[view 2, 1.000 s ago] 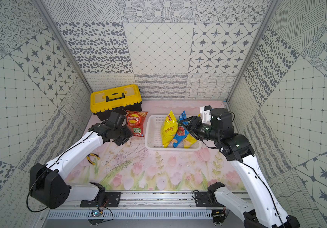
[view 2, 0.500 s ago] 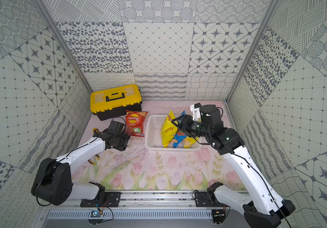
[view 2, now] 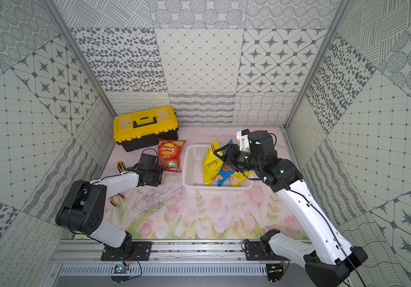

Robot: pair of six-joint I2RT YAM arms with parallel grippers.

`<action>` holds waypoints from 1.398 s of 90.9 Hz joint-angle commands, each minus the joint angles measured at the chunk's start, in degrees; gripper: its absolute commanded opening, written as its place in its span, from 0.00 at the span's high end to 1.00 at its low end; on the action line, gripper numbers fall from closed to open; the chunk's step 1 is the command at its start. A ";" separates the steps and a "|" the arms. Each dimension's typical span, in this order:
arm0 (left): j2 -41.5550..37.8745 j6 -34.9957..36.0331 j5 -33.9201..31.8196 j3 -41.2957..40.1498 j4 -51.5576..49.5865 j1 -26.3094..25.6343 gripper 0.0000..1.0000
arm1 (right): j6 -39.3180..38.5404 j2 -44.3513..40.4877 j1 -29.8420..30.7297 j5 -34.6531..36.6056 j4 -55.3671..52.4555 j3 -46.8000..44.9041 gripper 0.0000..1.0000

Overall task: Put the potato chips into the basket
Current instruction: Pick up the potato chip from the center of the board.

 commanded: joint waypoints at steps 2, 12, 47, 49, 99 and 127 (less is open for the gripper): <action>2.32 -1.33 -0.70 1.65 9.43 0.32 0.58 | -1.25 0.72 0.01 -0.74 2.76 -0.85 0.46; 2.63 -2.08 -0.70 1.94 9.47 0.39 0.59 | -1.34 1.35 -0.25 -1.17 3.22 -1.09 0.46; 1.70 -4.67 -0.98 -1.65 11.62 0.38 0.61 | -1.13 3.34 -2.33 -3.56 5.81 -1.64 0.46; 2.09 -4.72 -0.78 -1.60 12.13 0.46 0.61 | -1.09 3.52 -2.40 -3.82 5.93 -1.57 0.46; 6.54 -7.18 -2.58 -0.11 14.81 0.36 0.75 | -0.48 2.82 -3.77 -5.25 6.18 -1.73 0.46; 4.14 -8.08 -2.20 -1.37 14.99 0.34 1.00 | -0.11 1.92 -3.89 -5.16 6.22 -2.52 0.46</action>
